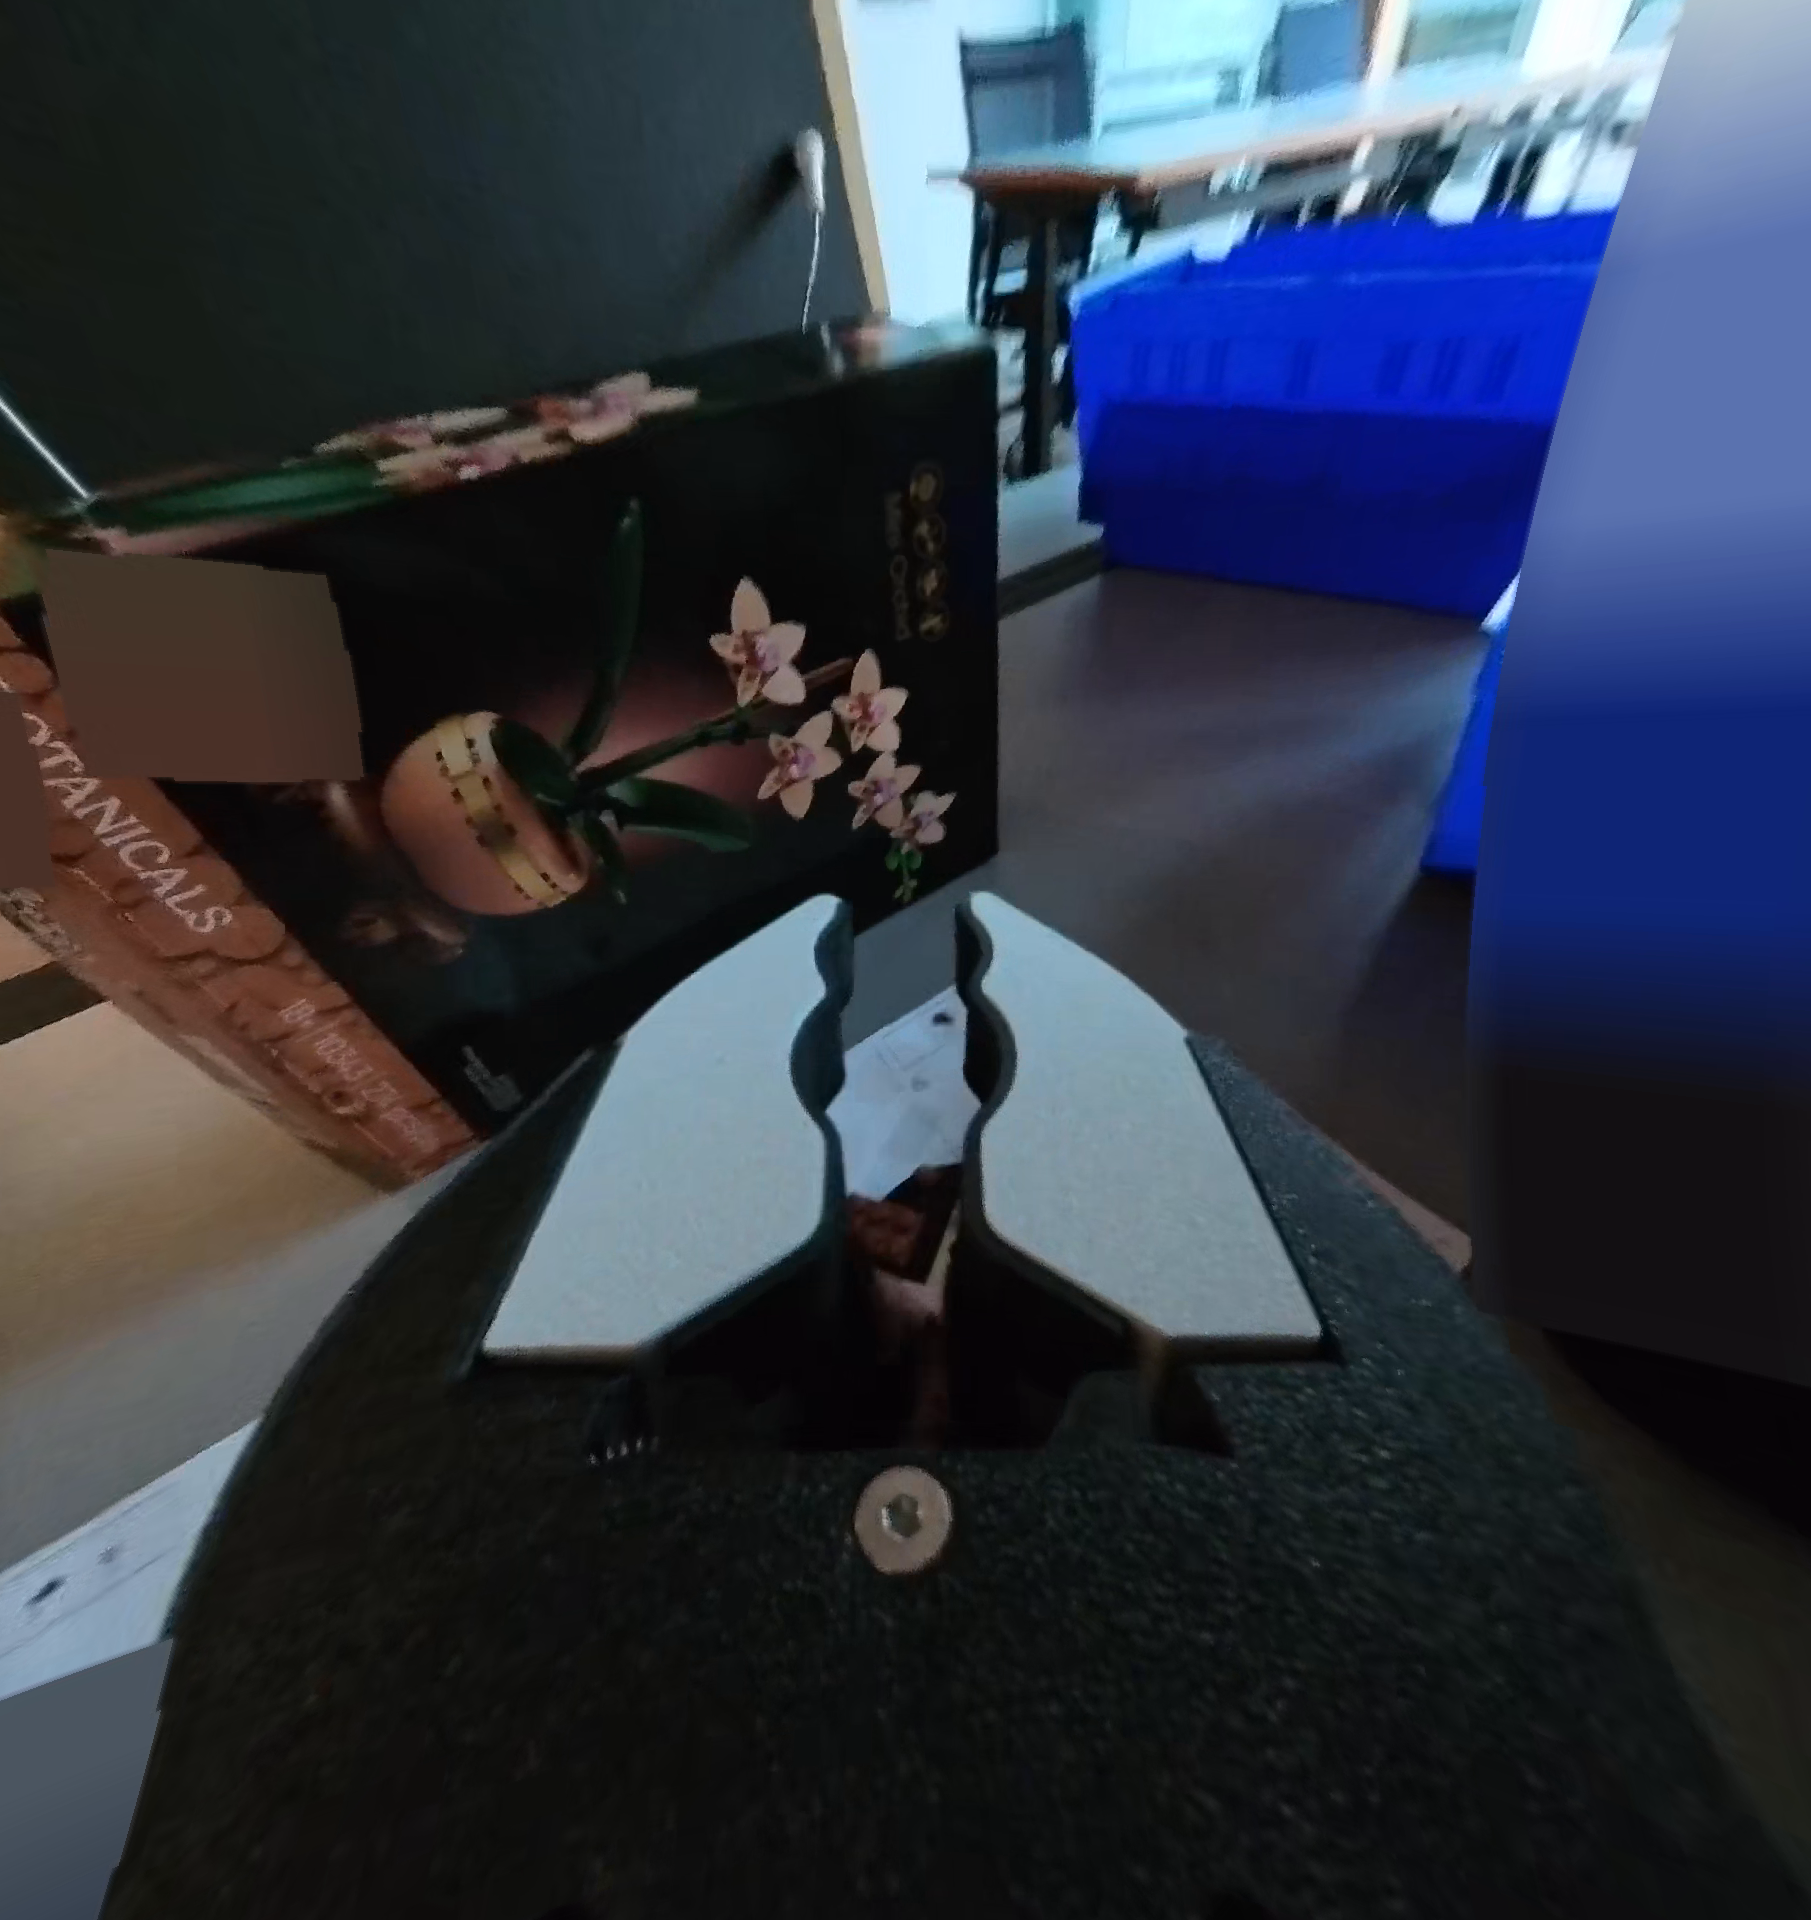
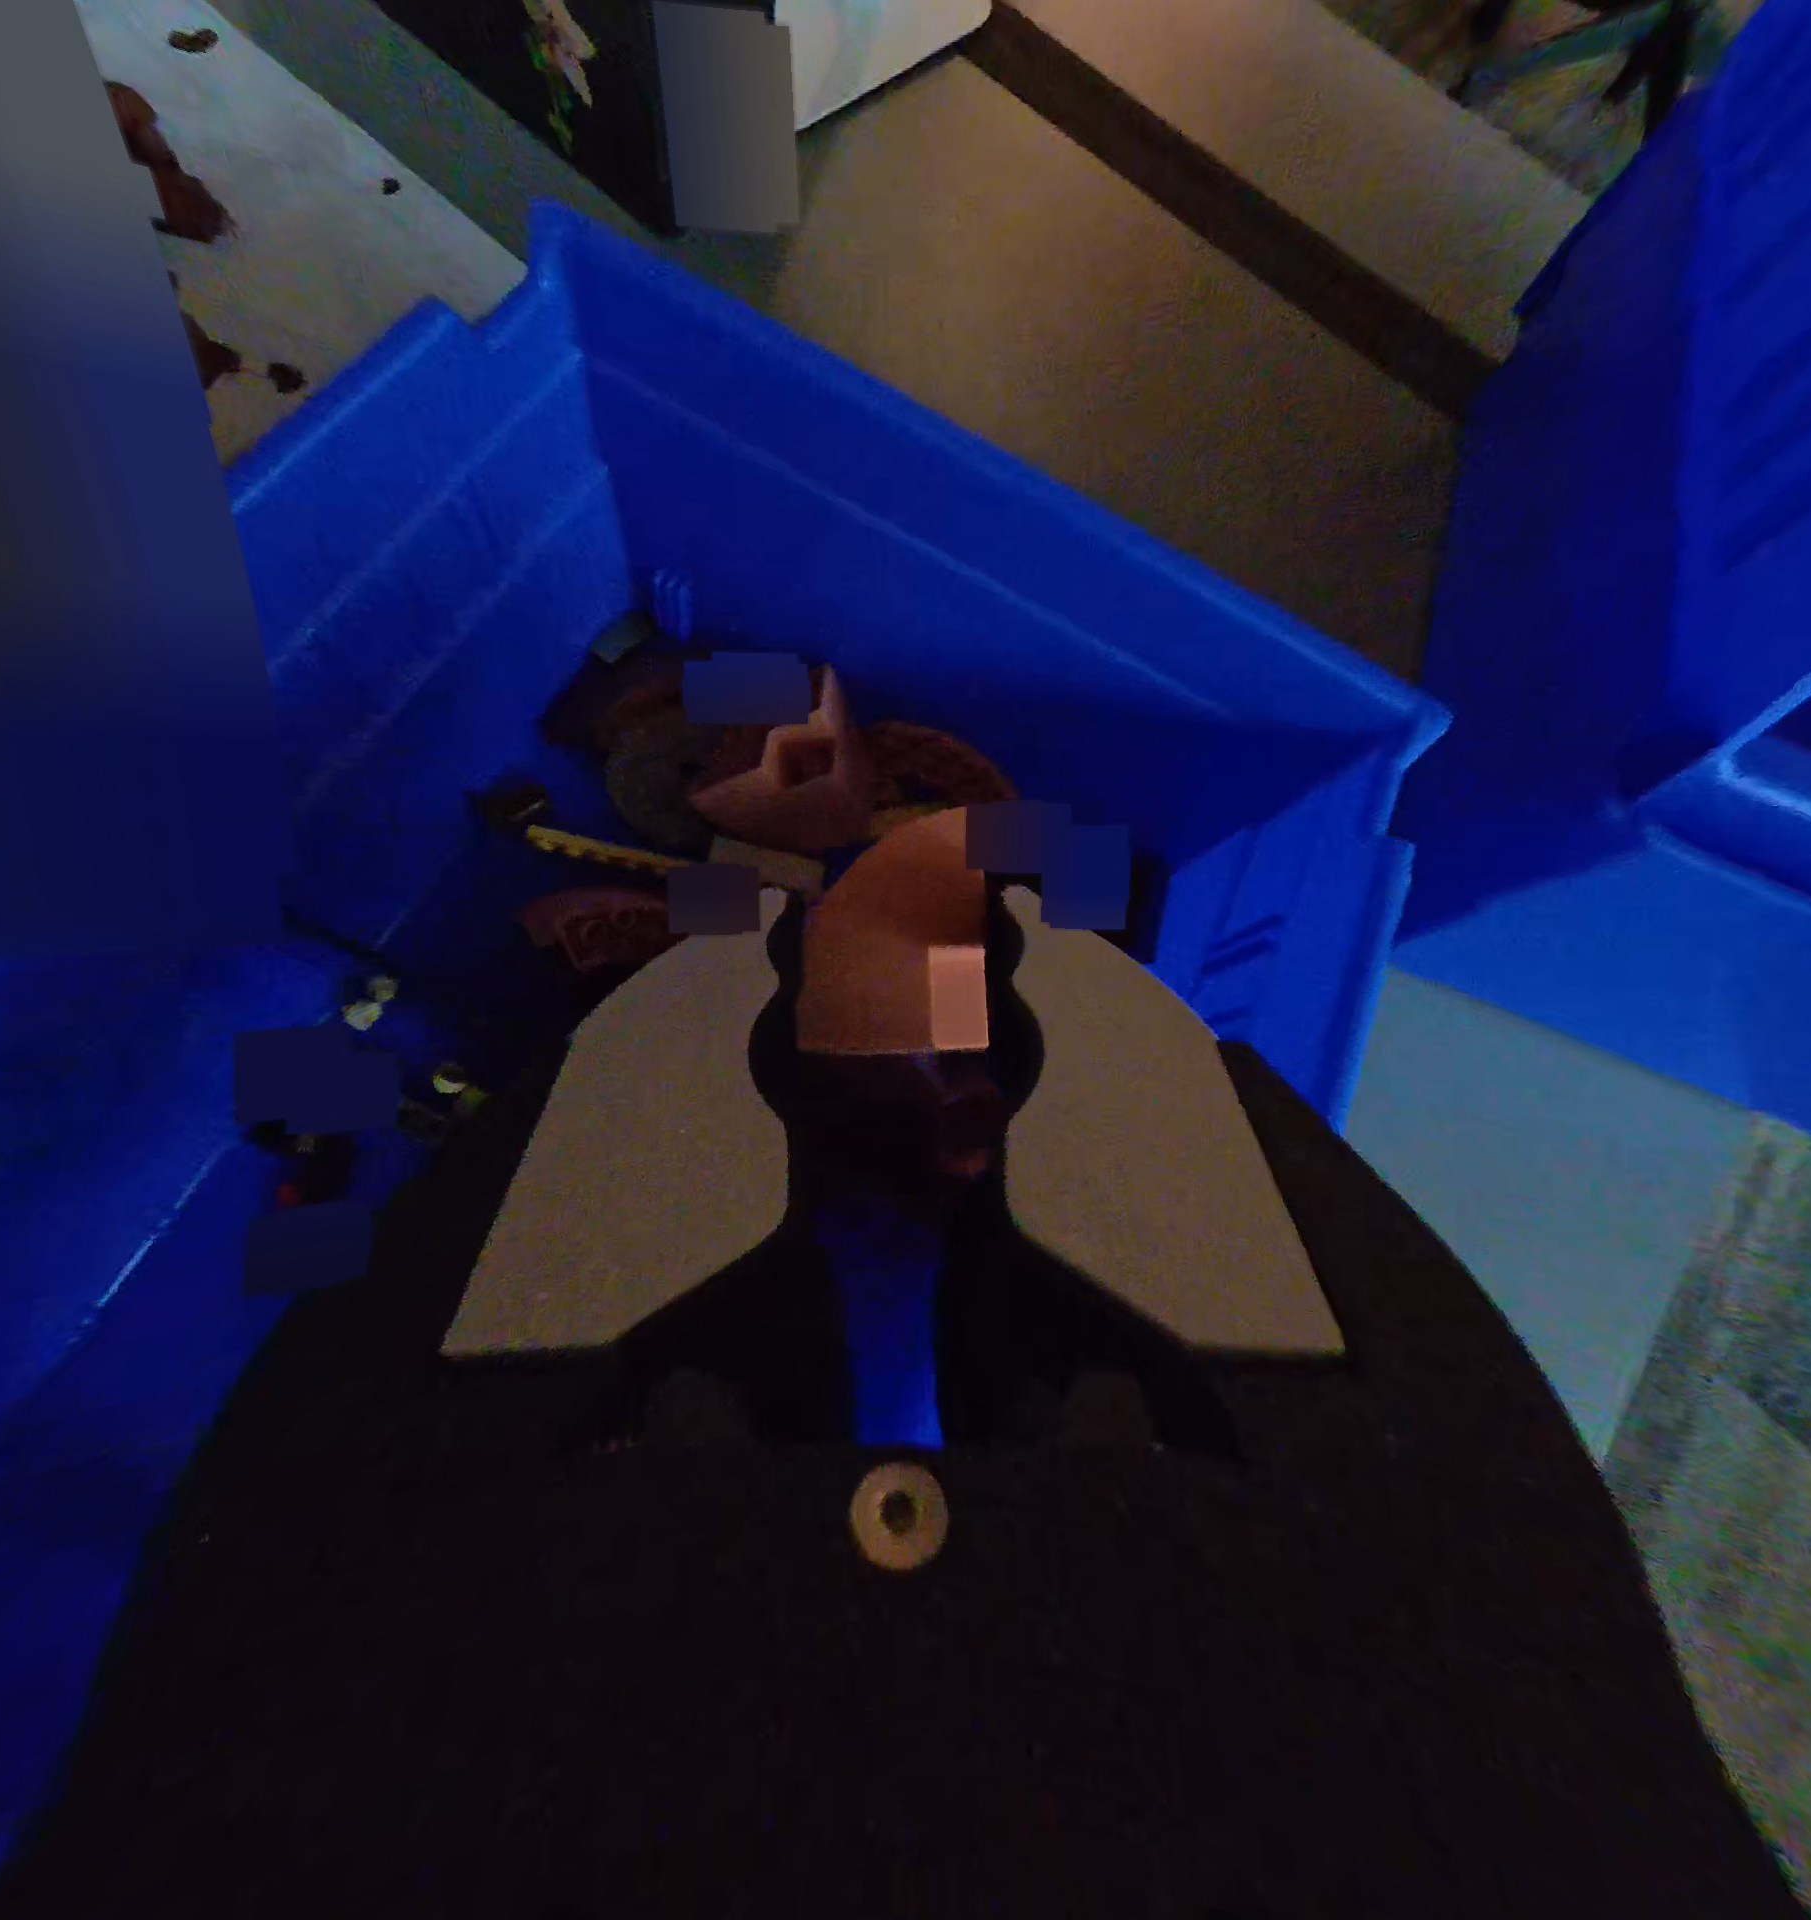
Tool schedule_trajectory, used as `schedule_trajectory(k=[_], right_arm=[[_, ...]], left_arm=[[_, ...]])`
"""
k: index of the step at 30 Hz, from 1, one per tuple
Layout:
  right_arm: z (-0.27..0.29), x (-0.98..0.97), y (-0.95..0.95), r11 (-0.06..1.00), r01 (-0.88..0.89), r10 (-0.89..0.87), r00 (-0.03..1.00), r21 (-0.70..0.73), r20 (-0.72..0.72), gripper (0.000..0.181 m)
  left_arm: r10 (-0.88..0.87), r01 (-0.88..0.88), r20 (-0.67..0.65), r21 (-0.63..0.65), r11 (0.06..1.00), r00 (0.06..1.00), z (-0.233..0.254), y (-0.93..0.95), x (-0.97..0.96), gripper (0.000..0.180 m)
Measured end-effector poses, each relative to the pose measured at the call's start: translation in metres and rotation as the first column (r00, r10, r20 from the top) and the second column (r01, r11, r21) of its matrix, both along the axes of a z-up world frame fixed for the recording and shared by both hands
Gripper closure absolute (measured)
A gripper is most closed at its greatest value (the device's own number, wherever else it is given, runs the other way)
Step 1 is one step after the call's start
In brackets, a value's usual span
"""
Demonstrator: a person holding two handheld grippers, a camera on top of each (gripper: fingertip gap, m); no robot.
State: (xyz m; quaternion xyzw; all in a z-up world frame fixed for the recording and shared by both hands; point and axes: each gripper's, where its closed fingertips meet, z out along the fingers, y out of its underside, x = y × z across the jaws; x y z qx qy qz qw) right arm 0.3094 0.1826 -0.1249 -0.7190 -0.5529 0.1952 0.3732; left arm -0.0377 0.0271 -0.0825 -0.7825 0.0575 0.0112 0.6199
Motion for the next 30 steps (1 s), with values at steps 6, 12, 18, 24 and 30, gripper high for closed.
schedule_trajectory(k=[6,12,18,24,30], right_arm=[[-0.010,-0.007,0.004,1.000,-0.018,0.019,0.997,-0.014,0.076,0.145],[-0.018,-0.019,-0.001,0.994,-0.005,0.019,0.992,-0.110,0.126,0.095],[0.019,-0.043,-0.023,0.973,-0.054,0.020,0.988,-0.225,-0.151,0.083],[0.035,-0.054,-0.049,0.991,-0.042,0.015,0.978,-0.128,-0.206,0.095],[0.060,-0.070,-0.076,0.990,-0.043,-0.013,0.925,-0.137,-0.380,0.106]], left_arm=[[-0.018,0.010,0.088,0.094,0.996,0.996,0.019,-0.018,0.000,0.166],[-0.050,0.020,0.171,0.177,0.984,0.984,0.035,-0.047,-0.006,0.162],[-0.069,0.004,0.260,0.243,0.970,0.963,0.050,-0.085,-0.034,0.125],[-0.192,0.162,0.142,0.194,0.967,0.971,0.046,-0.089,-0.024,0.101],[-0.227,0.201,0.093,0.233,0.952,0.969,0.064,-0.093,-0.029,0.138]])
